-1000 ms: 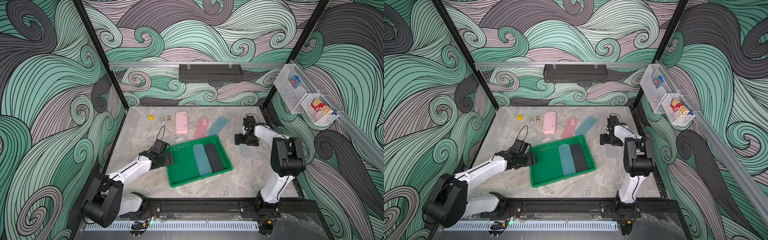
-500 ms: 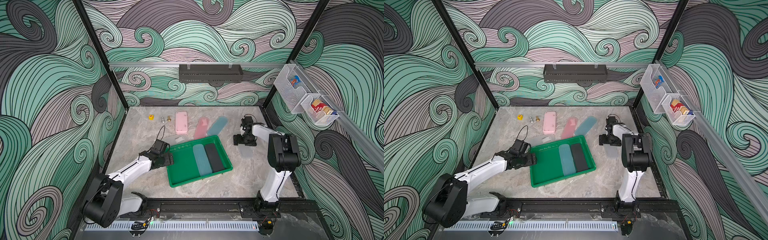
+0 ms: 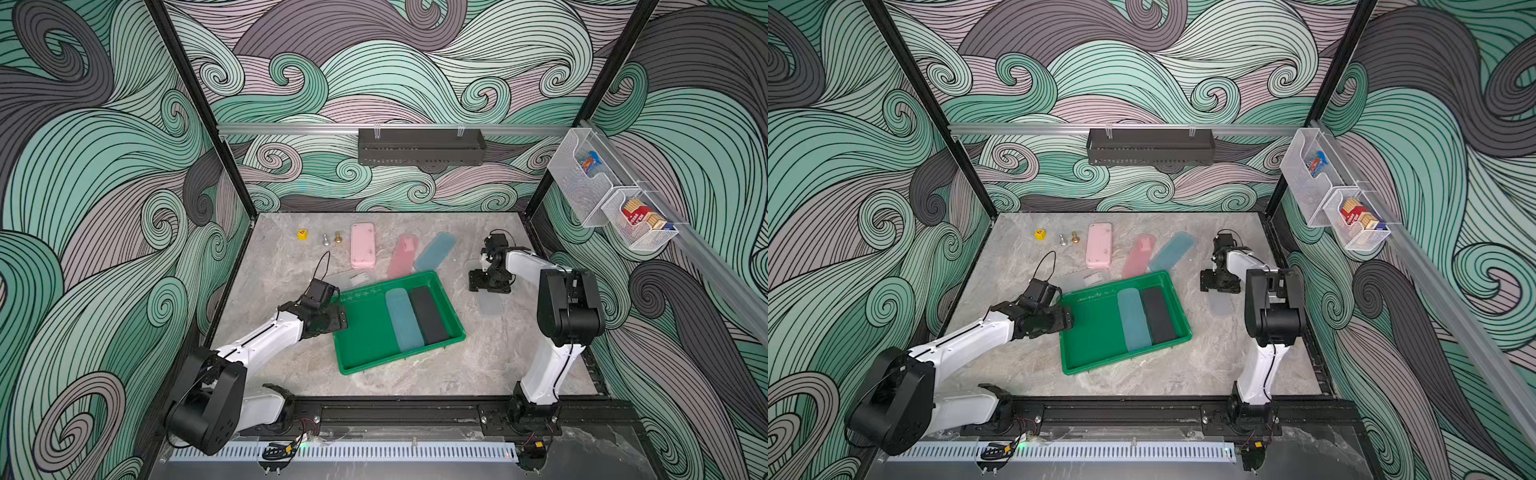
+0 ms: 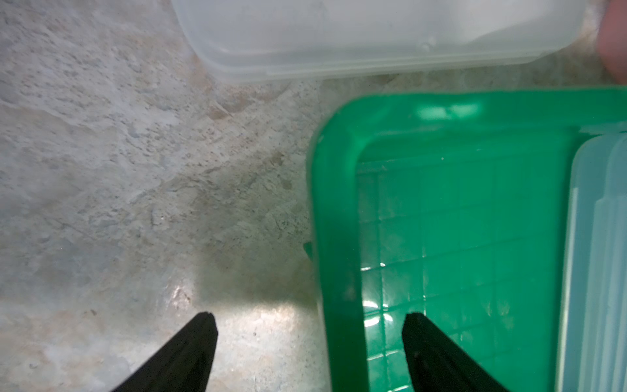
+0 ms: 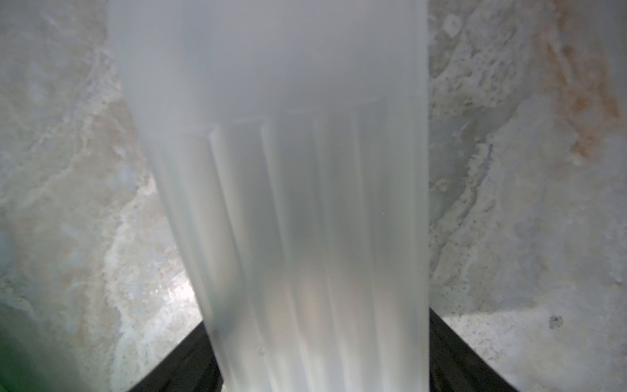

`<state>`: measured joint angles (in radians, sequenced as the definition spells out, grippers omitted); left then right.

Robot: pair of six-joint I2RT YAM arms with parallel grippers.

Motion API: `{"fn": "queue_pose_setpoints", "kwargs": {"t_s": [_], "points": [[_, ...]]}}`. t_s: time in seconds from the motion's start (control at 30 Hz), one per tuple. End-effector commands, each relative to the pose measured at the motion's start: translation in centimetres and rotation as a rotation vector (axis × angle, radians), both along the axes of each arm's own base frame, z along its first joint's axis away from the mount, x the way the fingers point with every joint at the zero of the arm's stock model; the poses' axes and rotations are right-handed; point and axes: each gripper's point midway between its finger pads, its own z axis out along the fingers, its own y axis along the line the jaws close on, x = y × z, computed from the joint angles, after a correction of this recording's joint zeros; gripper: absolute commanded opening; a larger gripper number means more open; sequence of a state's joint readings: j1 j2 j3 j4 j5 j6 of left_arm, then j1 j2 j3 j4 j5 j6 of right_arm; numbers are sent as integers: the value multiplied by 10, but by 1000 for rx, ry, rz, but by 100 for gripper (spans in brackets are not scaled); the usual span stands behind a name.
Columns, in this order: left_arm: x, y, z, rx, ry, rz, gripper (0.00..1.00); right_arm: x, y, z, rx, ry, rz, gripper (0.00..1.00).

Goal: Put the pencil case into the storage box
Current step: Pick up the pencil case from the center of the board.

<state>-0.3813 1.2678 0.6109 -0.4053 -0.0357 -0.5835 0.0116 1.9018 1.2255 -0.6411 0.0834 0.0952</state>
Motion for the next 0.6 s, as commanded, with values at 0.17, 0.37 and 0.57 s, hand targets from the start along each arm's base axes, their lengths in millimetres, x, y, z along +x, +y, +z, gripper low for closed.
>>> {"fn": "queue_pose_setpoints", "kwargs": {"t_s": [0.17, 0.37, 0.57], "points": [[0, 1, 3, -4, -10, -8, 90, -11, 12, 34, 69, -56, -13, 65], [0, 1, 3, -3, -10, -7, 90, -15, 28, 74, 69, -122, 25, 65], [0, 2, 4, -2, -13, -2, 90, -34, 81, 111, 88, -181, 107, 65]]}}
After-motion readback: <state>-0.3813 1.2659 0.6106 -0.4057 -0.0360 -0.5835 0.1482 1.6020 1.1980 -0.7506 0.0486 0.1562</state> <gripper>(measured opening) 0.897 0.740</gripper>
